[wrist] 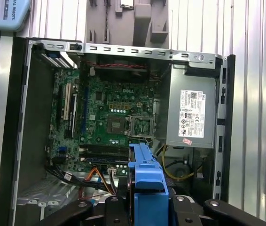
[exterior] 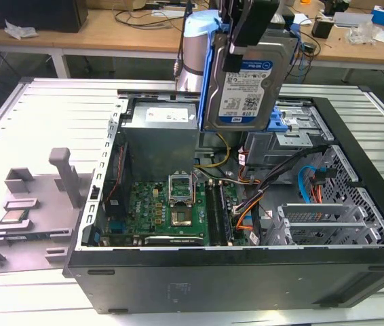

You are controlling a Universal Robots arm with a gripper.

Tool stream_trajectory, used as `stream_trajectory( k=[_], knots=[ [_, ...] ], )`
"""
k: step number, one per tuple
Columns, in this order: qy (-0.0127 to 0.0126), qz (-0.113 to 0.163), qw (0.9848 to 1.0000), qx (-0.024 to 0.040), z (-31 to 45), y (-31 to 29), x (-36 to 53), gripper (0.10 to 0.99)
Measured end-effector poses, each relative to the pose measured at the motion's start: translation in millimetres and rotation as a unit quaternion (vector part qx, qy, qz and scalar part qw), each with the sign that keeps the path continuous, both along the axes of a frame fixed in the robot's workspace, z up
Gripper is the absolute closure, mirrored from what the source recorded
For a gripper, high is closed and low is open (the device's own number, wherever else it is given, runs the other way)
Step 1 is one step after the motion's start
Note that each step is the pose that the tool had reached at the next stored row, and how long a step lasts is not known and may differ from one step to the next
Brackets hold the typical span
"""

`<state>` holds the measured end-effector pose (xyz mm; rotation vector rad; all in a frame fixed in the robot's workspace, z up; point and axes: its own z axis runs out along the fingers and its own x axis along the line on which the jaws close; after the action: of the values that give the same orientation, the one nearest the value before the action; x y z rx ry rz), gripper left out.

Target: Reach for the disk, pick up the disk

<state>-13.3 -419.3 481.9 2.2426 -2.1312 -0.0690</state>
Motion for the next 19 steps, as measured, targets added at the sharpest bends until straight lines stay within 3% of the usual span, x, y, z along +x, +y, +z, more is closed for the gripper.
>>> stream_trajectory(
  k=[6,12,16,19],
  knots=[
    [0.0,0.0,1.0,0.0,0.0,-9.2,0.0,0.718],
    [0.0,0.0,1.0,0.0,0.0,-24.5,0.0,0.718],
    [0.0,0.0,1.0,0.0,0.0,-30.8,0.0,0.718],
    [0.0,0.0,1.0,0.0,0.0,-39.8,0.0,0.718]
  ],
)
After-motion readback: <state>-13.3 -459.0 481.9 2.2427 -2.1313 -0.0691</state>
